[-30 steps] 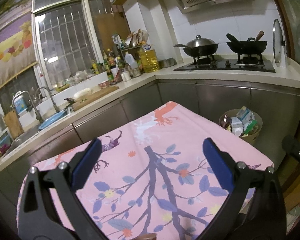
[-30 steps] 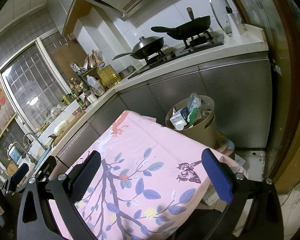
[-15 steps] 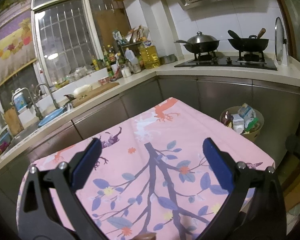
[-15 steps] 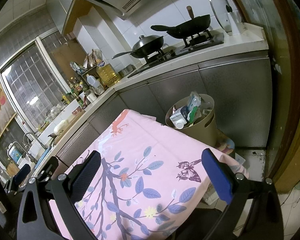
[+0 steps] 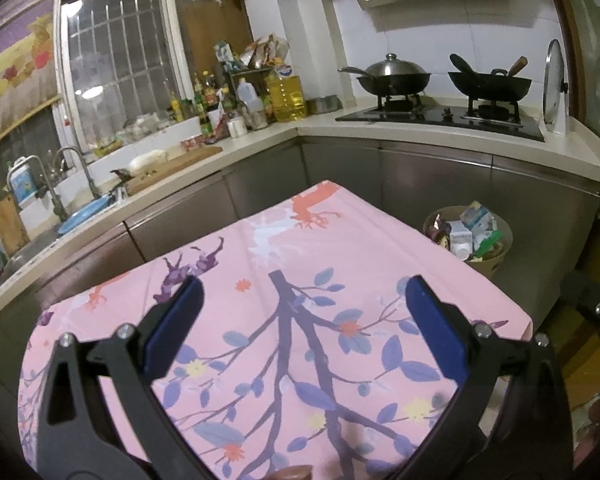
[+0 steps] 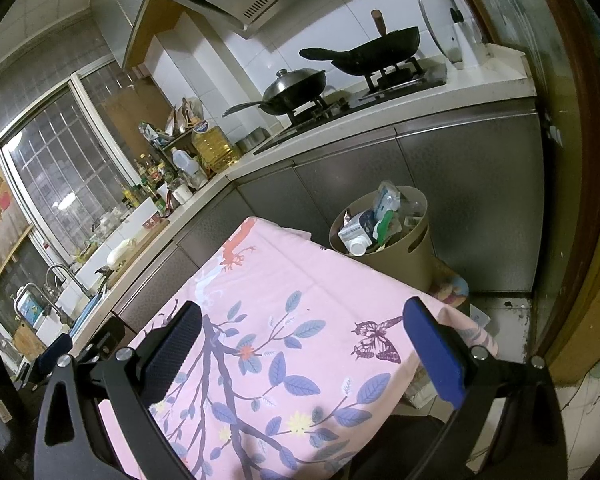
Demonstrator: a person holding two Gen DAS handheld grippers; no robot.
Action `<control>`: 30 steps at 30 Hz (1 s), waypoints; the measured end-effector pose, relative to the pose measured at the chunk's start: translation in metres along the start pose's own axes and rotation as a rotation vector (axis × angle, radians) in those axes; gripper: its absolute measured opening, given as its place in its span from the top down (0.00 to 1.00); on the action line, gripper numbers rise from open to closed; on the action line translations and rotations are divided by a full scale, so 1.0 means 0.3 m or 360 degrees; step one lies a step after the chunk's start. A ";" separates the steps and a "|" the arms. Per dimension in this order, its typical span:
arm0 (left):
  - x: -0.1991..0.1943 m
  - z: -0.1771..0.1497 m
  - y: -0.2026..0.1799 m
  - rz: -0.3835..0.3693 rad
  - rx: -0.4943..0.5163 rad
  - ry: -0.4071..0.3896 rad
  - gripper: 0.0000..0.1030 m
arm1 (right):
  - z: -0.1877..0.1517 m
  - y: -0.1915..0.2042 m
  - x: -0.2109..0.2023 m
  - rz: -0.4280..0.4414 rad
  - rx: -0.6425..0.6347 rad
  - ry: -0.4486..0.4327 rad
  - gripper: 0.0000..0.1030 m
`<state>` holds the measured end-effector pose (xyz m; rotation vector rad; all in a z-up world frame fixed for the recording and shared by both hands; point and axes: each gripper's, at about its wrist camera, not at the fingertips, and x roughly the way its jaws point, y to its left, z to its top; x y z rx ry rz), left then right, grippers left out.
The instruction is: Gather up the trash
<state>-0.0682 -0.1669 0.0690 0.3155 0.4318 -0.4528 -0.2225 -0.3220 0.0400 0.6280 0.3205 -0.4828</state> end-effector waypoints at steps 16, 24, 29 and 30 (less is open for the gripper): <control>0.023 -0.002 -0.007 -0.0037 -0.0005 0.0065 0.06 | -0.001 -0.005 0.000 0.0001 0.0009 0.0003 0.06; 0.032 -0.014 -0.019 -0.0046 0.0031 0.0076 0.06 | 0.004 -0.008 0.003 0.0002 0.0008 0.0005 0.06; 0.032 -0.016 -0.024 -0.0039 0.0045 0.0073 0.06 | 0.006 -0.011 0.004 0.0003 0.0010 0.0007 0.06; 0.032 -0.016 -0.025 -0.0039 0.0046 0.0074 0.06 | 0.005 -0.010 0.003 0.0003 0.0010 0.0008 0.06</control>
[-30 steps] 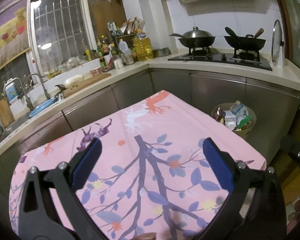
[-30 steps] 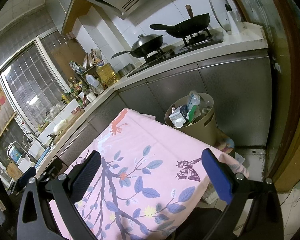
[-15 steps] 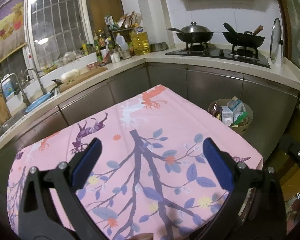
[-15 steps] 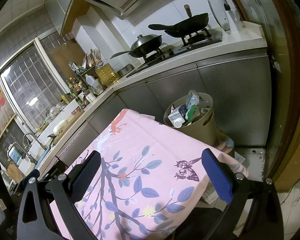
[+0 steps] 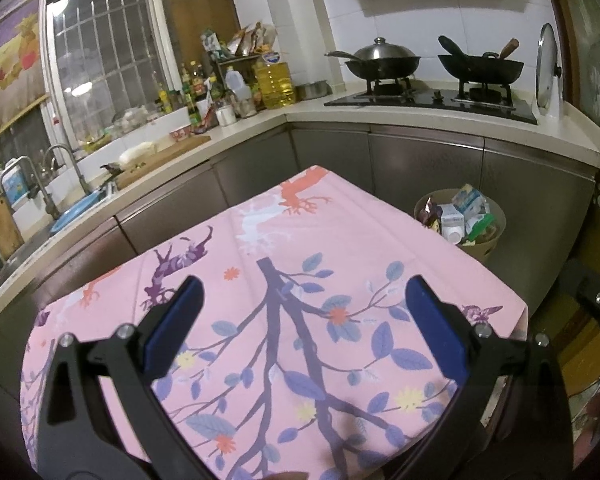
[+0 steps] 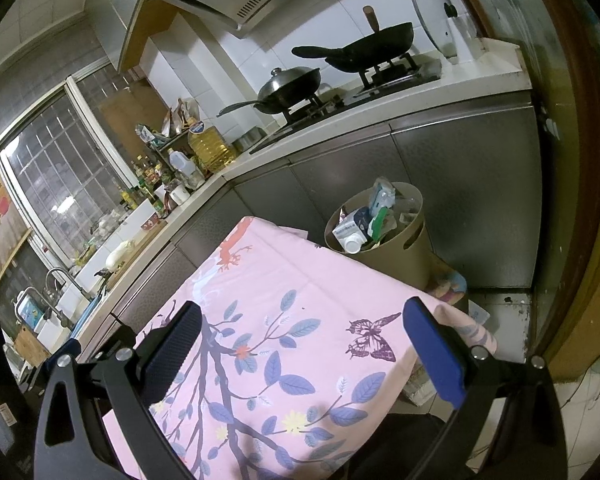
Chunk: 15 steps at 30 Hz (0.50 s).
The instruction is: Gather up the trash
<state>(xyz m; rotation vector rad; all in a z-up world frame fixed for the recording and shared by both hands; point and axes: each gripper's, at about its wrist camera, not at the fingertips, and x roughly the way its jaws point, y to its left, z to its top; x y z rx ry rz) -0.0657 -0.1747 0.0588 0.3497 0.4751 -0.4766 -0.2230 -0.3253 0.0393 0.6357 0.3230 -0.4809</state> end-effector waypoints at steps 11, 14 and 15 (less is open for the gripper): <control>0.000 0.004 -0.012 0.0003 0.0022 -0.0003 0.06 | -0.004 0.002 -0.003 -0.0001 0.0001 0.0000 0.06; 0.001 0.004 -0.013 0.0005 0.0021 -0.0002 0.06 | -0.003 0.002 -0.004 0.0000 0.0001 0.0000 0.06; 0.001 0.005 -0.014 0.0004 0.0021 -0.0001 0.06 | -0.002 0.001 -0.003 0.0000 0.0002 0.0000 0.06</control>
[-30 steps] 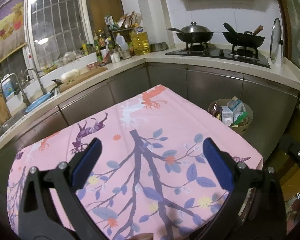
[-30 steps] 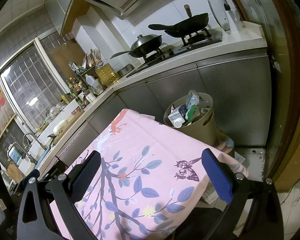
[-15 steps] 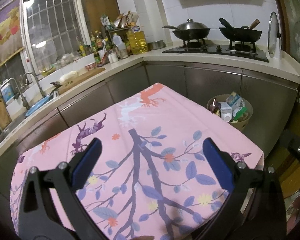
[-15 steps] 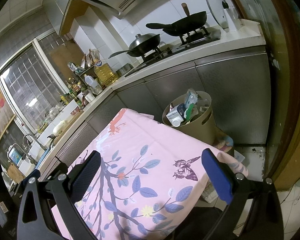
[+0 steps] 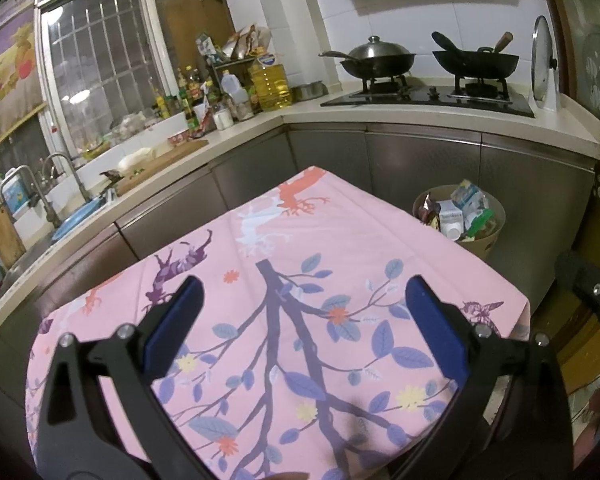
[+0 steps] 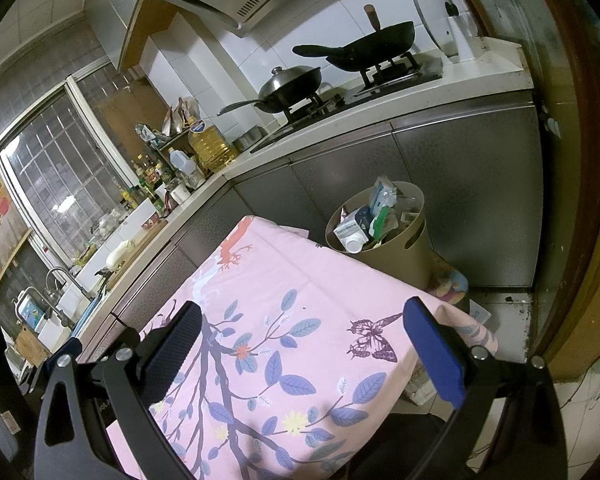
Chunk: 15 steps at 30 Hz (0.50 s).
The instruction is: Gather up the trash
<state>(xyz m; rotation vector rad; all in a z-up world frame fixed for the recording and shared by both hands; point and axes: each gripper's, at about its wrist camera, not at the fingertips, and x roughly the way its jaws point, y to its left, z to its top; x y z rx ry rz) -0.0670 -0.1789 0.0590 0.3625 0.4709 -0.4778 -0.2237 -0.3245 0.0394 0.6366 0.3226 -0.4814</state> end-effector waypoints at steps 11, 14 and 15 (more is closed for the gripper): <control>0.001 0.000 -0.003 0.0001 0.0003 0.0002 0.06 | 0.004 -0.002 -0.001 -0.0003 0.0004 0.0001 0.06; 0.001 -0.001 -0.003 0.0001 0.0005 0.0002 0.06 | 0.005 -0.003 -0.001 -0.0003 0.0006 0.0002 0.06; 0.000 -0.001 -0.003 0.0001 0.0004 0.0001 0.06 | 0.002 0.000 -0.002 -0.0004 0.0007 0.0003 0.06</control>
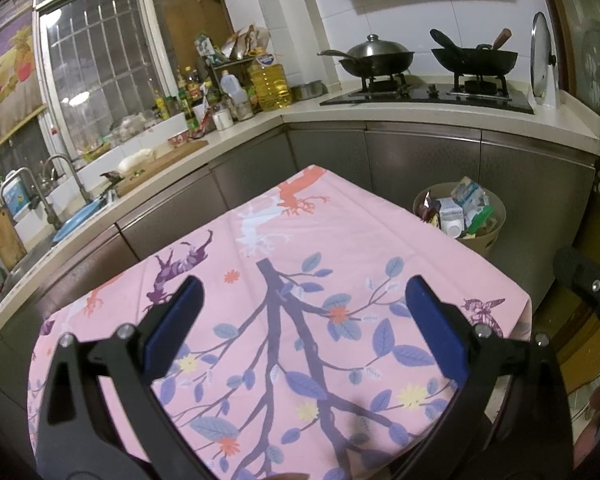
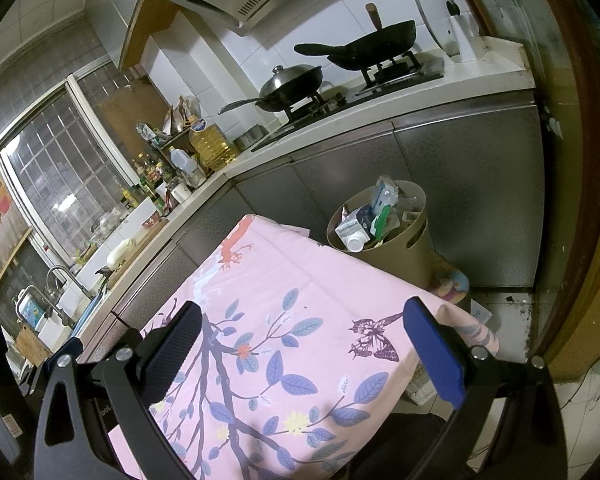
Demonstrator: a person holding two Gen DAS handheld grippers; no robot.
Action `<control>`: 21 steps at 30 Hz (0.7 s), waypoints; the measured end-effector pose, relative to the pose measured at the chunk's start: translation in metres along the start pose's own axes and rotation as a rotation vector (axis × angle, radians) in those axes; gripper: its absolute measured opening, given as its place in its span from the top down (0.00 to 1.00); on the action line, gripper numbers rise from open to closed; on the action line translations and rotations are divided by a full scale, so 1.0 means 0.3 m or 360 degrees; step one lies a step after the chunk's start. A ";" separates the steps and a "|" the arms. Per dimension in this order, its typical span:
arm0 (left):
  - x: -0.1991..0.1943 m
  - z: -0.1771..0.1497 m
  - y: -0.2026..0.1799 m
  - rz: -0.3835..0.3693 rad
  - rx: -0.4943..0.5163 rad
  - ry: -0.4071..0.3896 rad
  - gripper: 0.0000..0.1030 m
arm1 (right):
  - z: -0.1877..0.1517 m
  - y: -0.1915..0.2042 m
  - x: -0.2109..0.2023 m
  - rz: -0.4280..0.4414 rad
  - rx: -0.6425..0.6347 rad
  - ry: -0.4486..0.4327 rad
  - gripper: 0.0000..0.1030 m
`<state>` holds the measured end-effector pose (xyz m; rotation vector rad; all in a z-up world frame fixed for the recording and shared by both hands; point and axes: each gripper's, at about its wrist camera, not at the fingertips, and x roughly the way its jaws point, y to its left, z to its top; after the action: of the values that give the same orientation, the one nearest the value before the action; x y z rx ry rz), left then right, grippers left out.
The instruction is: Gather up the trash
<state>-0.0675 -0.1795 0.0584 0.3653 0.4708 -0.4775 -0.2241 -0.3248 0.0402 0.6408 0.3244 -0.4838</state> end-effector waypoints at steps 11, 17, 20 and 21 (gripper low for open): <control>0.002 0.000 -0.001 0.0005 0.0002 0.0002 0.06 | -0.008 0.003 -0.004 -0.0001 0.0002 0.0002 0.06; 0.002 -0.011 0.007 -0.0032 0.0015 0.0006 0.06 | -0.005 0.001 -0.005 -0.0001 0.0001 0.0005 0.06; -0.007 -0.015 0.007 -0.0019 0.0038 -0.0020 0.06 | -0.004 0.001 -0.005 -0.0005 0.0003 0.0003 0.06; -0.008 -0.017 0.004 -0.0016 0.0045 -0.0025 0.06 | 0.000 -0.002 -0.003 -0.0004 0.0005 0.0003 0.06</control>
<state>-0.0704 -0.1754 0.0556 0.3863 0.4513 -0.4968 -0.2252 -0.3249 0.0402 0.6438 0.3266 -0.4860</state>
